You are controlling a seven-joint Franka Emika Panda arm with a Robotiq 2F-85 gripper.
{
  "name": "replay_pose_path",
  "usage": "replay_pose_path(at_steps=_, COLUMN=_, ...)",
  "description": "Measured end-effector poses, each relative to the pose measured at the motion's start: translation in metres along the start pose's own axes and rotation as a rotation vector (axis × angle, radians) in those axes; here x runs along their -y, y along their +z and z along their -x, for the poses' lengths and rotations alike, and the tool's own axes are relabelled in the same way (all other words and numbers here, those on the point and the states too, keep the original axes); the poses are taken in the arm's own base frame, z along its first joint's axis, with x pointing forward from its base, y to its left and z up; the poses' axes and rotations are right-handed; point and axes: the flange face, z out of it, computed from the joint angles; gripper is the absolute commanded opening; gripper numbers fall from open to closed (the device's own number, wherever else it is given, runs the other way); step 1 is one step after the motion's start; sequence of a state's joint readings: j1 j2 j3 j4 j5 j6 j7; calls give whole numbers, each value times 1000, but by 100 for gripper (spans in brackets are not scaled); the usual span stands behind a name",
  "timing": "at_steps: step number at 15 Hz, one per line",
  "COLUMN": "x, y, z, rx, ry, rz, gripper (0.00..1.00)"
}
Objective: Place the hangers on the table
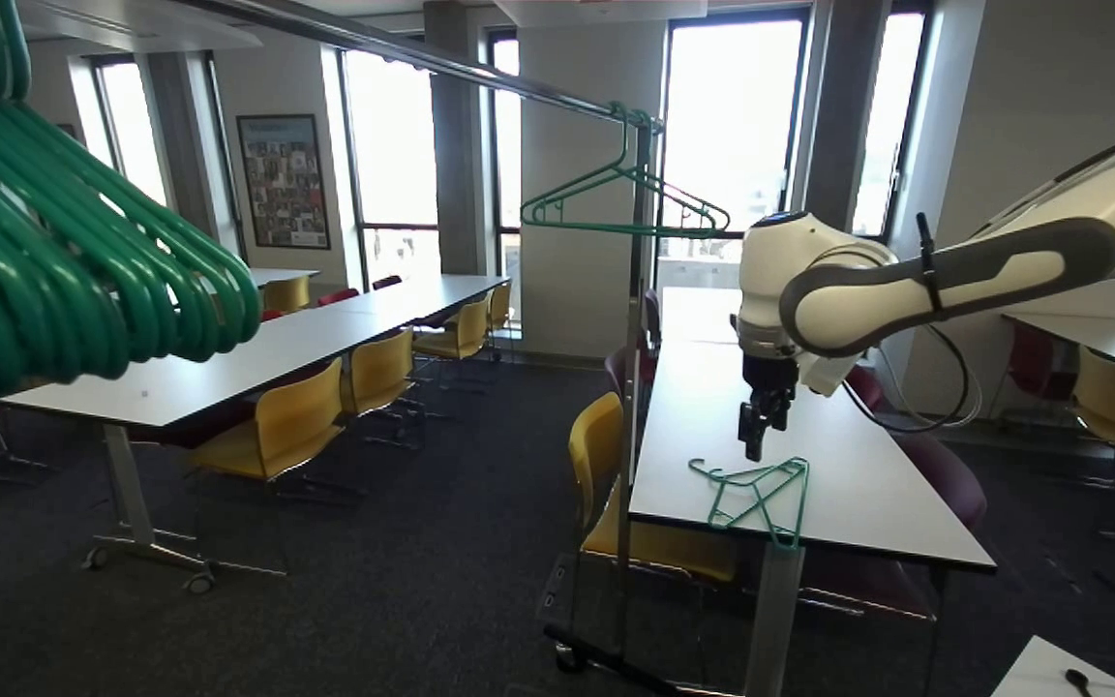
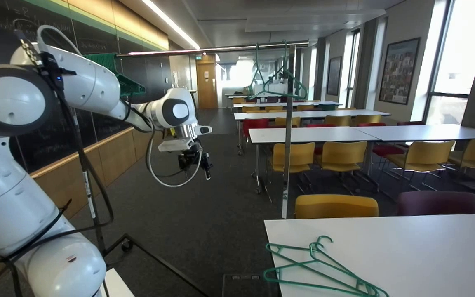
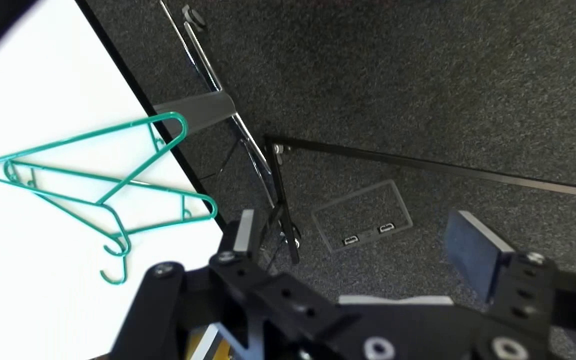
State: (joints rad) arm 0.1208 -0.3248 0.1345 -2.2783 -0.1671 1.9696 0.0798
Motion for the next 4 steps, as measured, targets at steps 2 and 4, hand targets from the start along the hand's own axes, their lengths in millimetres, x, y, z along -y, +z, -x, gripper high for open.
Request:
replay_pose_path(at_steps=2, x=1, y=-6, z=10, rx=-13, ry=0, rz=5, gripper=100)
replay_pose_path(at_steps=4, x=1, y=-1, z=11, rx=-4, ry=0, rz=5, gripper=100)
